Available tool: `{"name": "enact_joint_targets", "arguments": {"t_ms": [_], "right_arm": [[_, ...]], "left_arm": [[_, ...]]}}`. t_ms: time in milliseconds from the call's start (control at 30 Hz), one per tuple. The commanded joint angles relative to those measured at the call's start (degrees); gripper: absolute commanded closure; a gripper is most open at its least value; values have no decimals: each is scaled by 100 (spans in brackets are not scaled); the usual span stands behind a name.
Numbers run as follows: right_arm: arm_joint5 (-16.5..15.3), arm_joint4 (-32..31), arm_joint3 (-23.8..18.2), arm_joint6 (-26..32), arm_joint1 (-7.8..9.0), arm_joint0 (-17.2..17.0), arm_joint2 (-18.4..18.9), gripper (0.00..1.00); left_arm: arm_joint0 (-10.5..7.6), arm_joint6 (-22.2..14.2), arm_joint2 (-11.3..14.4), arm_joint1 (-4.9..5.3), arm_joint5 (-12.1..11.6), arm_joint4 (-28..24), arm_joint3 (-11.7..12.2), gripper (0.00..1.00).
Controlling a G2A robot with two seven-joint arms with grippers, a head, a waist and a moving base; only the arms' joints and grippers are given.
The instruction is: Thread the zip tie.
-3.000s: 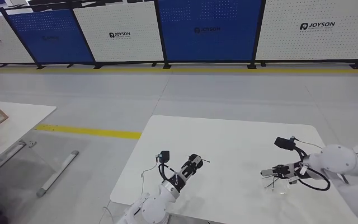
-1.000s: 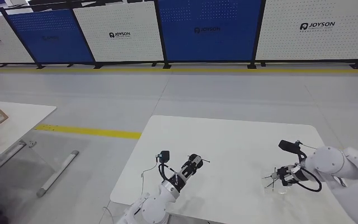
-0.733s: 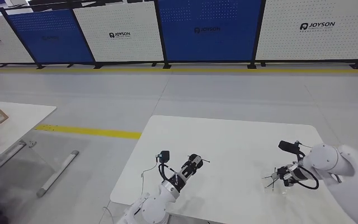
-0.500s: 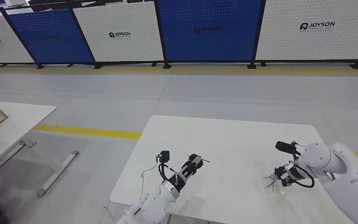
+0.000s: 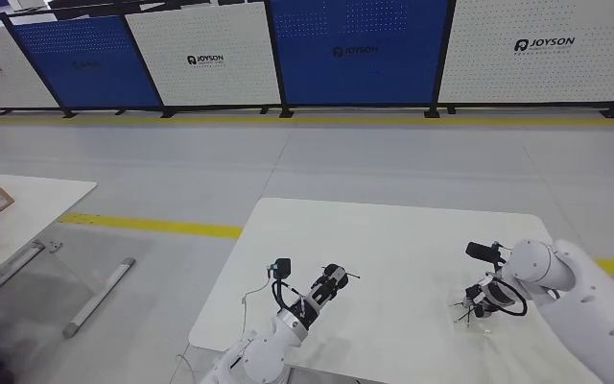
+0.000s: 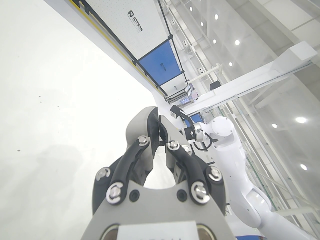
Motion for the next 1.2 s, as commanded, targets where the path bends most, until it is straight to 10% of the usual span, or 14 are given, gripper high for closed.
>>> {"name": "enact_joint_targets", "arguments": {"t_ms": [0,833,1167], "right_arm": [[0,-2,54,0,-29,25,-26,80],[0,-54,256,0,-142,122,-83,100],[0,324,-825,-575,207,-624,1037,100]], "left_arm": [[0,0,0,0,0,0,0,100],[0,0,0,0,0,0,0,100],[0,0,0,0,0,0,0,100]]}}
